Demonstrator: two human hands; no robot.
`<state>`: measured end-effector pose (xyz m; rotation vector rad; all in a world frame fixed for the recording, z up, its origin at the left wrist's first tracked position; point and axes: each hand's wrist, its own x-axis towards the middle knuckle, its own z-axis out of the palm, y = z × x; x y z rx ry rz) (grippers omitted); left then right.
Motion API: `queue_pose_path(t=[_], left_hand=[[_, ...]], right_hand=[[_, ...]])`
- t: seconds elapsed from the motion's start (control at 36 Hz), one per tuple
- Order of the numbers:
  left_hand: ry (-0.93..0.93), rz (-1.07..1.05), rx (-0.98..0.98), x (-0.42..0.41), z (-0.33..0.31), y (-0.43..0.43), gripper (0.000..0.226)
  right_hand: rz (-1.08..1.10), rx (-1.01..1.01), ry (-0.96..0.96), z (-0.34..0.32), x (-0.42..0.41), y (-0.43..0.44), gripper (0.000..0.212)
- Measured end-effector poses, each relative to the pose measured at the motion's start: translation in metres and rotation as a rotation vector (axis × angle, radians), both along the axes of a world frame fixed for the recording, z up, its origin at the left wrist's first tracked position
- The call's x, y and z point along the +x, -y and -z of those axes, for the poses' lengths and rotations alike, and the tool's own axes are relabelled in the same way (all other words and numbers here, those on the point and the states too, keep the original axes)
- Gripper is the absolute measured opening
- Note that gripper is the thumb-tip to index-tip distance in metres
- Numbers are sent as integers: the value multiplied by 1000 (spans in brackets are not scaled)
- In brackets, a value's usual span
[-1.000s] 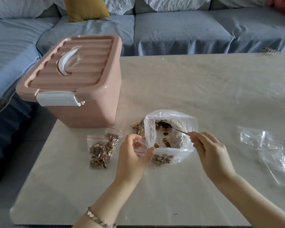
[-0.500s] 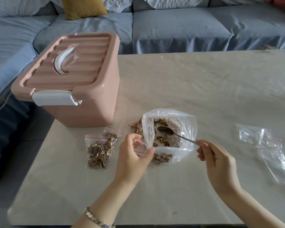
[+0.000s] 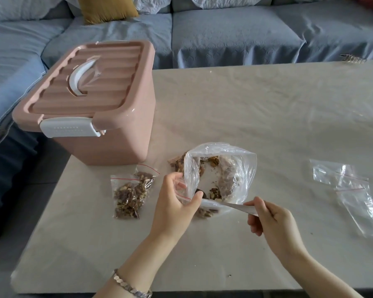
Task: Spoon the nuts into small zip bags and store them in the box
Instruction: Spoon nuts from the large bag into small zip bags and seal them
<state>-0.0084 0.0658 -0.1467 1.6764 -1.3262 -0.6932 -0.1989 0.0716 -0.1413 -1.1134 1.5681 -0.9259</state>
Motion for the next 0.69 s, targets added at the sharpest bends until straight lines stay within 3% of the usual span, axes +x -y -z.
queue_pose_path(t=[0.11,0.19,0.47,0.61,0.69], left_hand=[[6,-9,-3,1,0,0,44],[13,-20,-8,3,0,0,45],[31,-8,-72,-3,1,-5,44],[-24,81,50,-10,2,-5,42],[-19,88,104,-13,1,-3,53]], right_hand=[[123,252,208,-4,1,9,32],[161,313,271,-5,-2,13,33],[212,100,193,-29,-29,29,35],[219,10,119,-40,-40,41,36],[218,-33,83,-46,-44,48,37]])
